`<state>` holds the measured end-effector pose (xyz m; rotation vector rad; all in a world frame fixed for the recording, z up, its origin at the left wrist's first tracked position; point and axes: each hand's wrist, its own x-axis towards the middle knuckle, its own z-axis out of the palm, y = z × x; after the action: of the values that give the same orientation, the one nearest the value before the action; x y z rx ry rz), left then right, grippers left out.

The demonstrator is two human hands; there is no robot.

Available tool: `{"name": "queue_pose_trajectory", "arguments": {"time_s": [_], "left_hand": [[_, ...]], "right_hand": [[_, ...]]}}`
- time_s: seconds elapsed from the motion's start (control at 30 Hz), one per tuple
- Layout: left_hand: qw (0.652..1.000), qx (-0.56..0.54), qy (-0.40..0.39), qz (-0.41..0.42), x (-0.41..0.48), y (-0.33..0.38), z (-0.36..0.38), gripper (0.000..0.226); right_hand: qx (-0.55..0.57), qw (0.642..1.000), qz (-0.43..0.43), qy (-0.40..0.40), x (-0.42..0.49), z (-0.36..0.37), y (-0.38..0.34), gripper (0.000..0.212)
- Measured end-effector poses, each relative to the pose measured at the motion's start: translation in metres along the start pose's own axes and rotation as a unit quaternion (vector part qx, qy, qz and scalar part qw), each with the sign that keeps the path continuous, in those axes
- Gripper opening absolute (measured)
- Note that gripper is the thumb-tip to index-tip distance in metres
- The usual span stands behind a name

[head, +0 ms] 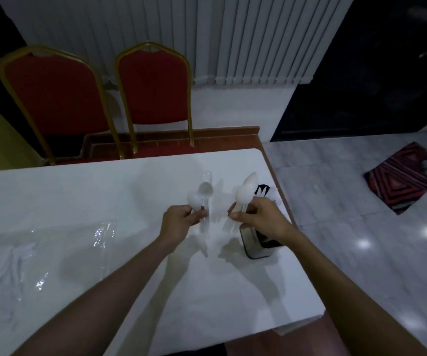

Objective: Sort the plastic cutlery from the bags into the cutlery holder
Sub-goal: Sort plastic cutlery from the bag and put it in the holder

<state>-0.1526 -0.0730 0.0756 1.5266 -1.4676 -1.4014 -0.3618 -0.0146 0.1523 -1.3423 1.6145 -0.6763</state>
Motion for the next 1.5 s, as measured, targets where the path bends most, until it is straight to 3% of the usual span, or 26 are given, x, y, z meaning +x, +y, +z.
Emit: {"name": "queue_pose_trajectory", "arguments": {"time_s": [0.2, 0.47, 0.6, 0.73, 0.9, 1.13, 1.3, 1.5], "left_hand": [[0.993, -0.072, -0.086, 0.044, -0.013, 0.041, 0.059, 0.035], [0.991, -0.075, -0.105, 0.04, -0.021, 0.035, 0.113, 0.08], [0.992, -0.077, -0.093, 0.043, -0.027, 0.039, 0.124, 0.065], [0.992, -0.072, -0.098, 0.041, -0.028, 0.041, 0.128, 0.063], [0.992, -0.075, -0.093, 0.037, -0.025, 0.046, 0.125, 0.032], [0.991, -0.027, -0.113, 0.072, -0.024, 0.048, 0.124, 0.035], [0.992, -0.002, -0.1, 0.079, -0.026, 0.045, 0.125, 0.03], [0.994, -0.018, -0.077, 0.07, -0.032, 0.049, 0.12, 0.016]], "right_hand": [[-0.095, 0.993, 0.03, 0.07, -0.038, -0.065, 0.032, 0.007], [-0.135, 0.987, 0.062, 0.06, -0.039, -0.051, 0.074, 0.013], [-0.175, 0.98, 0.056, 0.075, -0.036, -0.048, 0.079, 0.004], [-0.2, 0.977, 0.034, 0.065, -0.032, -0.055, 0.088, 0.029], [-0.173, 0.984, 0.02, 0.041, -0.033, -0.068, 0.084, 0.046], [-0.077, 0.989, -0.064, 0.108, -0.034, -0.074, 0.056, 0.014], [-0.093, 0.985, -0.08, 0.121, -0.033, -0.071, 0.061, 0.018], [-0.131, 0.985, -0.028, 0.107, -0.038, -0.066, 0.083, 0.015]]}}
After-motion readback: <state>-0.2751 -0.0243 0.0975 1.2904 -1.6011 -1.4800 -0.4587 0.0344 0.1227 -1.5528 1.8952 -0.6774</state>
